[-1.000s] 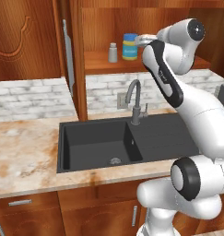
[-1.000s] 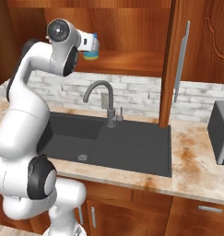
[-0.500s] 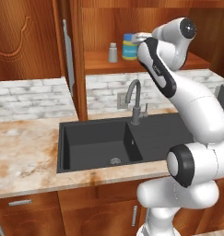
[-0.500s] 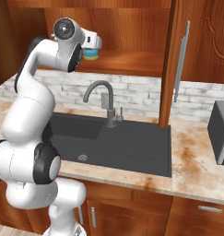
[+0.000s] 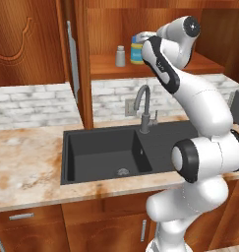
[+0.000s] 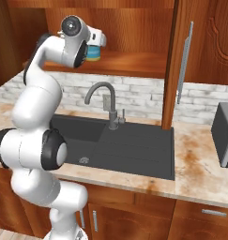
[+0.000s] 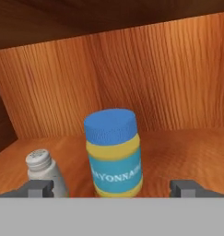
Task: Move the shaker and mayonnaise from the cabinet to the dining counter.
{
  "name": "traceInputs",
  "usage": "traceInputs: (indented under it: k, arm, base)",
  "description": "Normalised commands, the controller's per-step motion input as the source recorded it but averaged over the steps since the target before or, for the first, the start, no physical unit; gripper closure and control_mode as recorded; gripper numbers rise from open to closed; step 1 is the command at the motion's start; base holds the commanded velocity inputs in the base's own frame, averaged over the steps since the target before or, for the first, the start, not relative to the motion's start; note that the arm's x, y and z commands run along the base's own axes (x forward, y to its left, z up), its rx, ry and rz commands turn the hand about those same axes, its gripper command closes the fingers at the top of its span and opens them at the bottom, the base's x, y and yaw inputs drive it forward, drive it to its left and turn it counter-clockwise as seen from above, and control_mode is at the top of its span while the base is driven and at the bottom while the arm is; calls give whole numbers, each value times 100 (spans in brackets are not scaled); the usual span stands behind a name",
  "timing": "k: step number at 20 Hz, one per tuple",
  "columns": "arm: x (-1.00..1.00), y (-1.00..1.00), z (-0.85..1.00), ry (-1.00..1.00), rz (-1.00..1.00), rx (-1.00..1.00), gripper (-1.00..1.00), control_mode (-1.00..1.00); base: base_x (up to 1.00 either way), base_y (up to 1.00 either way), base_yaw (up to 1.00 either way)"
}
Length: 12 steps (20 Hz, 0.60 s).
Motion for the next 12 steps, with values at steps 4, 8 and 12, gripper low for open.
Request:
traceInputs:
  k: [4, 8, 12]
  arm:
    - [36, 2, 0, 1, 0, 0, -100, -100]
    - [30, 1, 0, 1, 0, 0, -100, -100]
    - [26, 3, 0, 2, 0, 0, -100, -100]
  base:
    - [0, 0, 0]
    - [0, 0, 0]
    - [0, 0, 0]
